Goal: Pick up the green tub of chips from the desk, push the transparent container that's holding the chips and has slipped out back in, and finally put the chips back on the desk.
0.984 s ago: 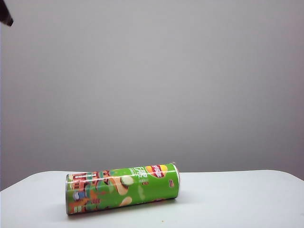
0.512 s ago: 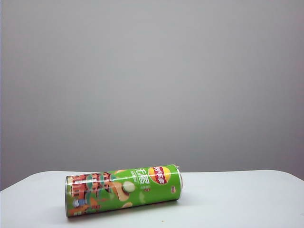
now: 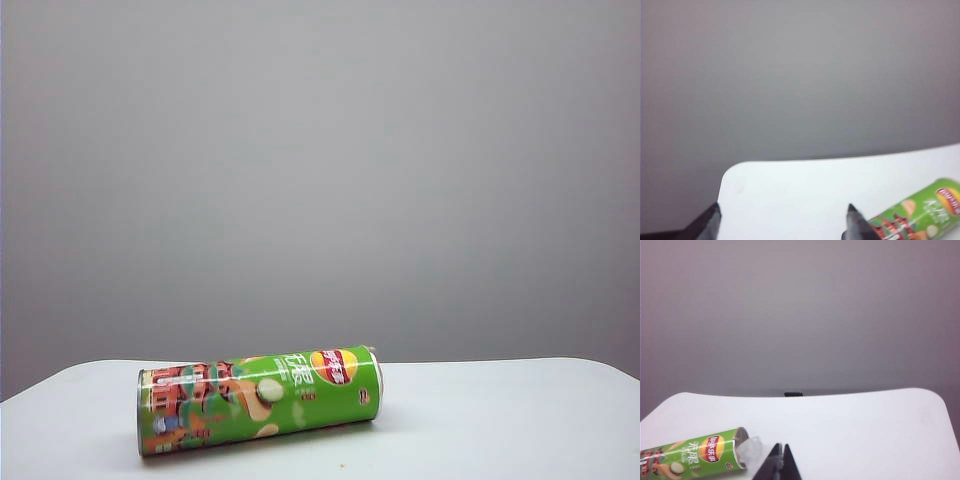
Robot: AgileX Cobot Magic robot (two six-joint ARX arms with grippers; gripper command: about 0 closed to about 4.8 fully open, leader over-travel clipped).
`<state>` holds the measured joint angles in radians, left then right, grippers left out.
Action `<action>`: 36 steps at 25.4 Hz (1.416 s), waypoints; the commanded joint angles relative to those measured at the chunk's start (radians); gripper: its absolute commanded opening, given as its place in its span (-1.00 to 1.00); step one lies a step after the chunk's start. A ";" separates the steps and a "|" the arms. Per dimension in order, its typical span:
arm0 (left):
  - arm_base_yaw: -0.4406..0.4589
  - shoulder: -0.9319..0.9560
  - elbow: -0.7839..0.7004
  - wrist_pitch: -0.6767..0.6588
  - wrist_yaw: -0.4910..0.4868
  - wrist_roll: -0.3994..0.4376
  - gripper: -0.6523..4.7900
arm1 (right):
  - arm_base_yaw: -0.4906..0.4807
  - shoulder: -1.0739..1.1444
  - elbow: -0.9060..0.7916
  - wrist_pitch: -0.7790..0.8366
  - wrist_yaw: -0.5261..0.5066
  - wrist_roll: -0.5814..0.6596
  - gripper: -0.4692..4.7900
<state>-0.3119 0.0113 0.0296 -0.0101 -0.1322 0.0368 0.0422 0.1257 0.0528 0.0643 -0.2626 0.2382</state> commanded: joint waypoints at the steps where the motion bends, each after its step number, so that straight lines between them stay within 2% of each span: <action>1: 0.000 0.000 -0.003 -0.062 -0.032 0.023 0.40 | 0.000 -0.001 -0.020 0.015 0.002 0.000 -0.85; 3: 0.000 0.000 -0.004 -0.092 -0.032 0.023 0.38 | 0.000 -0.001 -0.031 0.015 0.002 0.000 -0.85; 5: 0.000 0.000 -0.013 -0.098 -0.025 0.023 0.19 | 0.000 -0.001 -0.045 0.014 0.002 0.001 -0.85; 6: 0.000 0.000 -0.024 -0.100 -0.021 0.024 0.01 | 0.000 -0.002 -0.052 -0.001 0.003 0.001 -0.85; 8: 0.000 0.000 -0.023 -0.138 -0.016 0.039 -0.17 | 0.000 -0.001 -0.052 -0.023 0.003 0.000 -0.84; 9: 0.000 0.000 -0.023 -0.154 0.002 0.042 -0.34 | 0.000 -0.001 -0.052 -0.030 0.002 0.000 -0.84; 11: 0.000 0.000 -0.023 -0.164 0.019 0.042 -0.57 | 0.000 -0.001 -0.052 -0.041 0.003 0.000 -0.82; 16: 0.000 0.000 -0.023 -0.177 0.071 0.063 -0.77 | 0.000 0.000 -0.052 -0.116 0.005 -0.044 -0.82; 21: 0.000 0.000 -0.023 -0.177 0.072 0.060 -0.78 | 0.000 0.000 -0.052 -0.197 0.113 -0.050 -0.81; 23: 0.000 0.000 -0.023 -0.177 0.073 0.060 -0.76 | 0.000 0.000 -0.052 -0.201 0.121 -0.052 -0.81; 25: 0.000 0.000 -0.023 -0.176 0.081 0.059 -0.65 | 0.000 0.000 -0.052 -0.200 0.120 -0.051 -0.81; 29: 0.000 0.000 -0.023 -0.177 0.103 0.056 -0.65 | 0.000 0.000 -0.052 -0.201 0.142 -0.051 -0.81; 34: 0.000 0.000 -0.023 -0.174 0.081 0.065 -0.66 | 0.000 0.000 -0.052 -0.204 0.164 -0.051 -0.81; 36: 0.000 0.000 -0.023 -0.175 0.097 0.029 -0.66 | 0.000 0.000 -0.052 -0.204 0.164 -0.047 -0.82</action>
<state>-0.3119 0.0113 0.0071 -0.1761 -0.0490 0.0963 0.0422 0.1261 0.0071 -0.1482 -0.1040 0.1902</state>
